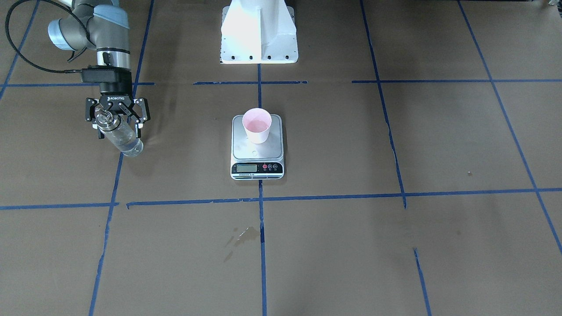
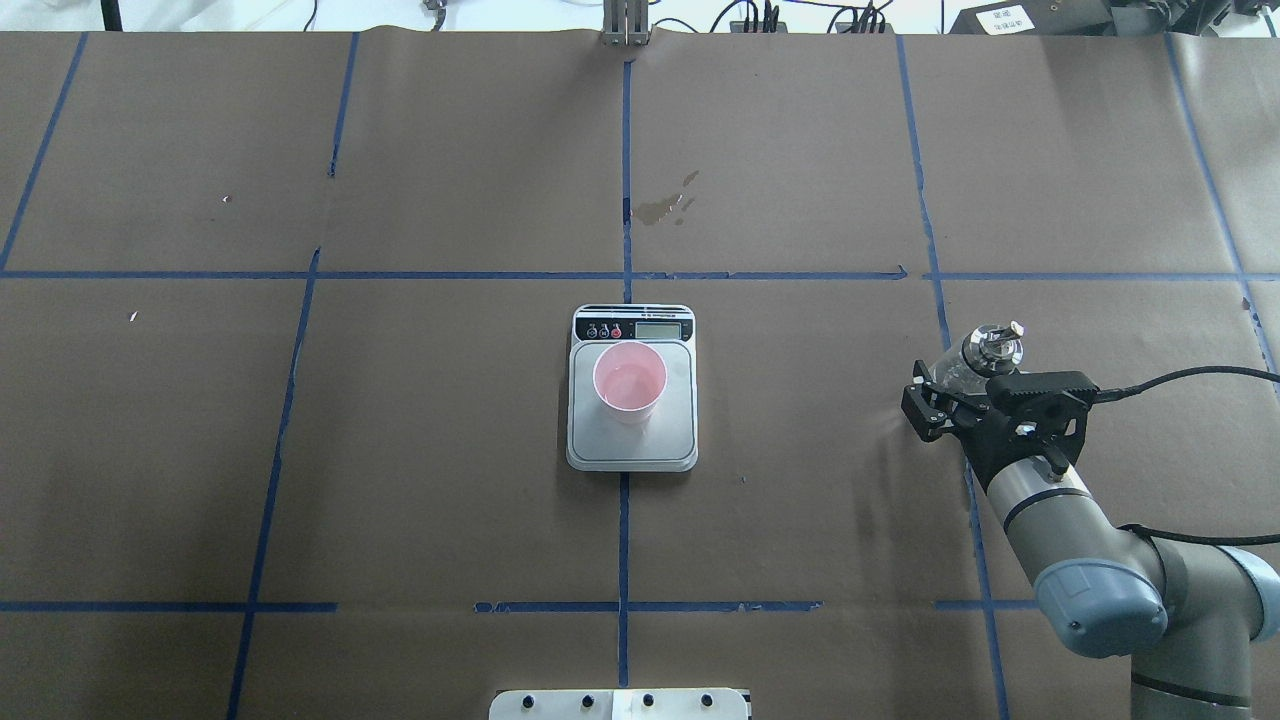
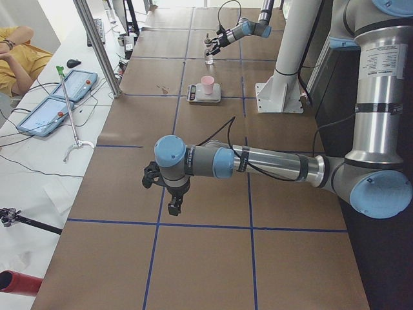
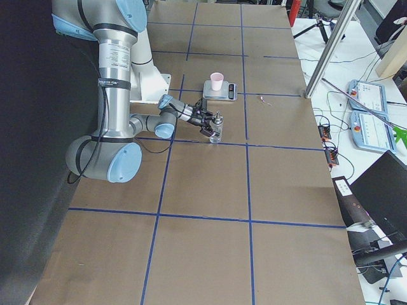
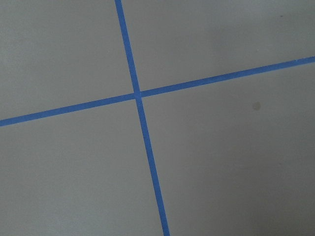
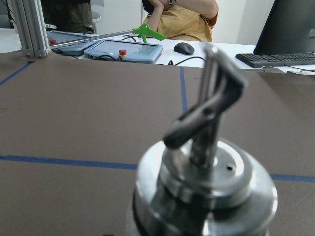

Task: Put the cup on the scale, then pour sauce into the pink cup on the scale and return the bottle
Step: 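Carry the bottle back and lower it to its original spot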

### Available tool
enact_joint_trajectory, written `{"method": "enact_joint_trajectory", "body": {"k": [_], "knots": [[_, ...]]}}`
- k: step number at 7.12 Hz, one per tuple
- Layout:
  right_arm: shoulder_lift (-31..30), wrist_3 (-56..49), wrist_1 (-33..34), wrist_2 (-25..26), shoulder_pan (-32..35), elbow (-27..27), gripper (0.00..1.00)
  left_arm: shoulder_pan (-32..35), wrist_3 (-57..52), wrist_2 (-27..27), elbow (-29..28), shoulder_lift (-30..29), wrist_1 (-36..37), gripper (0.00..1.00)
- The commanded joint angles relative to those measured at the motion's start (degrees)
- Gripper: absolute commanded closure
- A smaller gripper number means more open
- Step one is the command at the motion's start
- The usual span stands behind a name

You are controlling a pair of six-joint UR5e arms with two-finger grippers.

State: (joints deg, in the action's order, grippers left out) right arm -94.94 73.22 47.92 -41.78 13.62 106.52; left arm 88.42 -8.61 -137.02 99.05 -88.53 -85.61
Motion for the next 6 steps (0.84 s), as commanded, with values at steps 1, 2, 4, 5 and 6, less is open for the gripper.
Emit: {"method": "enact_joint_trajectory", "body": {"k": [1,2,4,5,6], "knots": [[-0.1,0.0,0.0,0.0,0.0,0.0,0.00,0.0,0.0,0.0,0.0,0.0,0.0,0.00],[-0.3,0.0,0.0,0.2,0.0,0.2,0.00,0.0,0.0,0.0,0.0,-0.1,0.0,0.00],[-1.0,0.0,-0.4,1.6,-0.4,0.4,0.00,0.0,0.0,0.0,-0.1,0.0,0.0,0.00],[-1.2,0.1,-0.5,2.3,-1.0,0.5,0.00,0.0,0.0,0.0,-0.1,0.0,0.0,0.00],[-1.2,0.1,-0.5,2.8,-1.8,0.8,0.00,0.0,0.0,0.0,-0.1,0.0,0.0,0.00]]}}
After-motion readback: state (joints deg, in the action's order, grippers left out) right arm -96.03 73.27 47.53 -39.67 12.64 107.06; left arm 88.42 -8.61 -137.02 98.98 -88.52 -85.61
